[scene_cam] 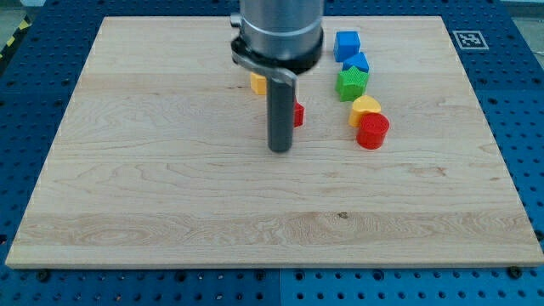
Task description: Slide the red circle left a bit
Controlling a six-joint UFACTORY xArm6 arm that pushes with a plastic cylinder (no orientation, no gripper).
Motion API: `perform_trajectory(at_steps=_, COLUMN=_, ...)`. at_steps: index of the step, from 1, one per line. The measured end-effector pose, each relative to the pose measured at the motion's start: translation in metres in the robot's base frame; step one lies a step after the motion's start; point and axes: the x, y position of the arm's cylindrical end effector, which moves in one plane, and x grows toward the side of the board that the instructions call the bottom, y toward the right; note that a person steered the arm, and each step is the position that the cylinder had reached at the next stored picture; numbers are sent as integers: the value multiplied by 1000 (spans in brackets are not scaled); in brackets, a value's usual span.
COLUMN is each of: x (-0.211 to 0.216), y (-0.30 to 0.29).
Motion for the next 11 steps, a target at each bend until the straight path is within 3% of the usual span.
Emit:
perform_trajectory(at_steps=1, x=33, y=59)
perform_trajectory(at_steps=2, x=36, y=142)
perform_trajectory(at_steps=3, x=21, y=173)
perform_trajectory(at_steps=5, x=-21, y=159)
perform_trajectory(at_steps=11, x=-21, y=101)
